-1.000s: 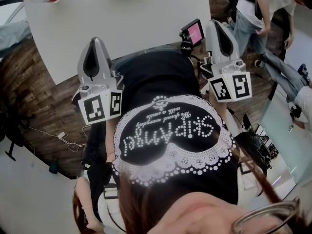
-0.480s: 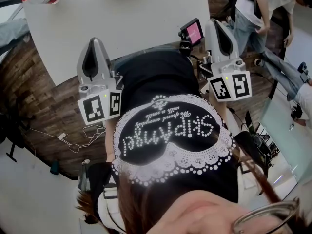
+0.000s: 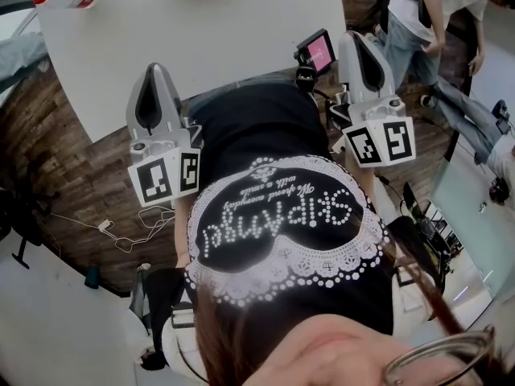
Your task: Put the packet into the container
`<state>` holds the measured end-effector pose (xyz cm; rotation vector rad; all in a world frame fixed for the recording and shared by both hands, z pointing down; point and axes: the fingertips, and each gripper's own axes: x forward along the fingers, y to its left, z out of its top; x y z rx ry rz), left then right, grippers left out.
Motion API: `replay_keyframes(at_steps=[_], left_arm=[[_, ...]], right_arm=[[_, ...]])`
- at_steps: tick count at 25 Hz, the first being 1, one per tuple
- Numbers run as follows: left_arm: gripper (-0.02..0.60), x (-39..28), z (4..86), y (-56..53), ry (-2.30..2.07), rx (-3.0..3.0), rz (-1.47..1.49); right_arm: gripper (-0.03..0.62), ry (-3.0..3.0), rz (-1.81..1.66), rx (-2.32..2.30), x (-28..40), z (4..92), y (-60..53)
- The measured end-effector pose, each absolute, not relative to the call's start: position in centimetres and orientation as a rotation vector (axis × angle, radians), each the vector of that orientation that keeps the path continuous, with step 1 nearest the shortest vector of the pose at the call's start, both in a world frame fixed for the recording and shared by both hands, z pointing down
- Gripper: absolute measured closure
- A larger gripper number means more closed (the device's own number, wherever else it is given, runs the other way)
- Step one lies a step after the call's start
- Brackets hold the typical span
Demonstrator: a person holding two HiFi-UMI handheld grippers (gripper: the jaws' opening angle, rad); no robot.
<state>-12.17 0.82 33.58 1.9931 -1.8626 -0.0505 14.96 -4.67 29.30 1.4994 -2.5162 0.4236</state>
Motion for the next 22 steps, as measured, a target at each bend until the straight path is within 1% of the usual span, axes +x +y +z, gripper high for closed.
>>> replay_keyframes(at_steps=[22], left_arm=[[0.578,-12.11,33.68,0.76,-1.864,1.991,-0.053]], right_arm=[[0.599,-2.523,0.421,1.486,14.8,29.37,-4.82]])
